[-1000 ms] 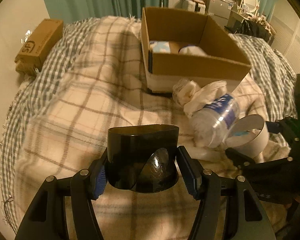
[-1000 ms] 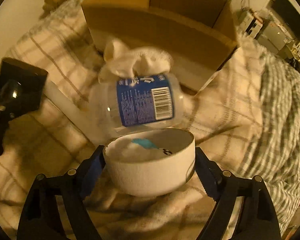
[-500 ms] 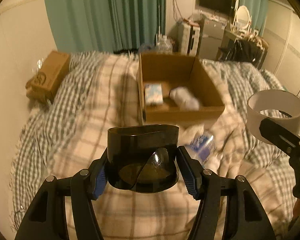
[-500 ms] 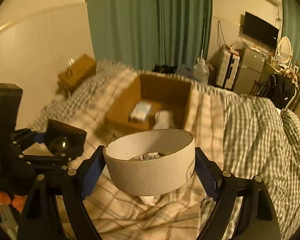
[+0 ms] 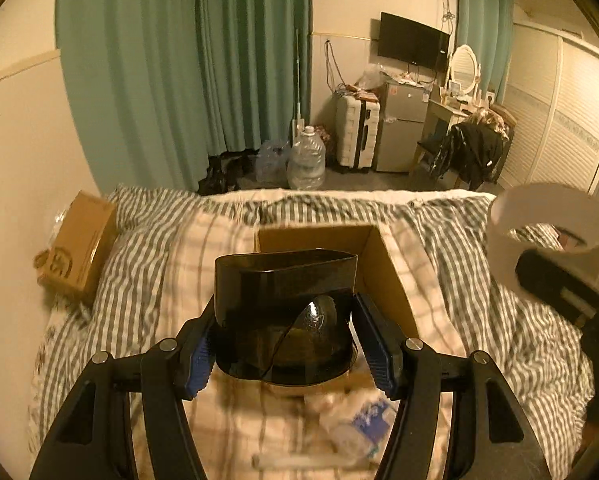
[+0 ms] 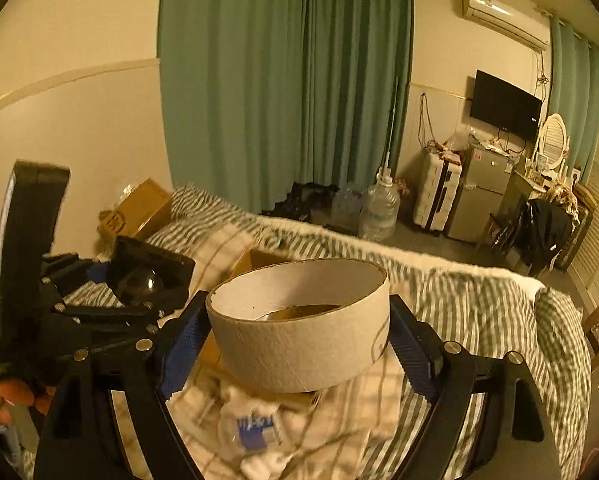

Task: Organize objects
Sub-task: 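Lower glasses case and tape roll into the box and release both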

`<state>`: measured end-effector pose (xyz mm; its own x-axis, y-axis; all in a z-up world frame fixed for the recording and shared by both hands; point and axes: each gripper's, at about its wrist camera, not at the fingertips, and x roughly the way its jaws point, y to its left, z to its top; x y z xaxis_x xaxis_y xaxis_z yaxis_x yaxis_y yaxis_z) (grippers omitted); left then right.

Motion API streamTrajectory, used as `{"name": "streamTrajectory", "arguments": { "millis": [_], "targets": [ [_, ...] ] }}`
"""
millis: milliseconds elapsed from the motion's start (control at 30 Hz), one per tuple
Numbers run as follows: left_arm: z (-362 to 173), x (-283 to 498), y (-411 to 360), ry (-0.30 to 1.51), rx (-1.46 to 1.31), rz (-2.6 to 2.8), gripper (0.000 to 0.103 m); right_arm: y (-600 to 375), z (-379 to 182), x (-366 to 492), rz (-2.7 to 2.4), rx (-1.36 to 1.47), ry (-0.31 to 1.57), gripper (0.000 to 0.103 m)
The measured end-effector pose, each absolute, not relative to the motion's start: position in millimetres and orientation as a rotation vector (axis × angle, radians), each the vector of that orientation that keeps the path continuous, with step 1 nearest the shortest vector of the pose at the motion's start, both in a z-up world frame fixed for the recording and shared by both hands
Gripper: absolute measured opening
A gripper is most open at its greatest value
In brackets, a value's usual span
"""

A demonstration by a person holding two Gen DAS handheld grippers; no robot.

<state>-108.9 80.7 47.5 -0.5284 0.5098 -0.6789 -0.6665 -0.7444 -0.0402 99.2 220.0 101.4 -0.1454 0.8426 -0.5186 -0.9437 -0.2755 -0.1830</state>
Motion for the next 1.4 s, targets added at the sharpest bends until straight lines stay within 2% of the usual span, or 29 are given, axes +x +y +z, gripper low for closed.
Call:
{"name": "streamTrajectory", "arguments": {
  "millis": [200,533,667,900,1000,1033,1067,1133,1200,1400],
  "targets": [
    [25.6,-142.3,114.5,0.315,-0.915,2.22,0.064,274.8,104.3,100.1,1.719,-0.624,0.249,0.085],
    [-48.8,-182.0,159.7,0.371,-1.018,2.163,0.064,366.1,36.4,97.3,1.669,-0.717,0.353,0.085],
    [-65.0,-181.8,168.6,0.41,-1.01,2.145,0.064,393.9,10.5,108.9,1.643,-0.722,0.413,0.085],
    [-74.3,-183.7,171.3,0.366,-1.031,2.119,0.065,403.2,-5.1,118.4,1.619,-0.712,0.452,0.085],
    [-70.8,-182.6,170.5,0.362,-1.034,2.117,0.068,400.0,-0.3,118.2,1.626,-0.693,0.464,0.086],
    [-67.9,-182.1,168.8,0.356,-1.033,2.121,0.076,397.6,2.5,118.7,1.628,-0.687,0.468,0.086],
    [-64.0,-180.8,166.2,0.351,-1.03,2.133,0.087,397.5,5.1,118.9,1.627,-0.678,0.469,0.086],
    [-56.0,-178.5,159.8,0.327,-1.013,2.157,0.095,392.9,12.3,120.3,1.62,-0.663,0.464,0.092],
    [-46.1,-175.5,154.2,0.309,-1.002,2.169,0.096,385.1,22.2,122.5,1.599,-0.645,0.449,0.101],
    [-9.1,-158.9,132.6,0.299,-0.956,2.207,0.099,348.6,60.7,126.5,1.556,-0.625,0.378,0.103]
  ]
}}
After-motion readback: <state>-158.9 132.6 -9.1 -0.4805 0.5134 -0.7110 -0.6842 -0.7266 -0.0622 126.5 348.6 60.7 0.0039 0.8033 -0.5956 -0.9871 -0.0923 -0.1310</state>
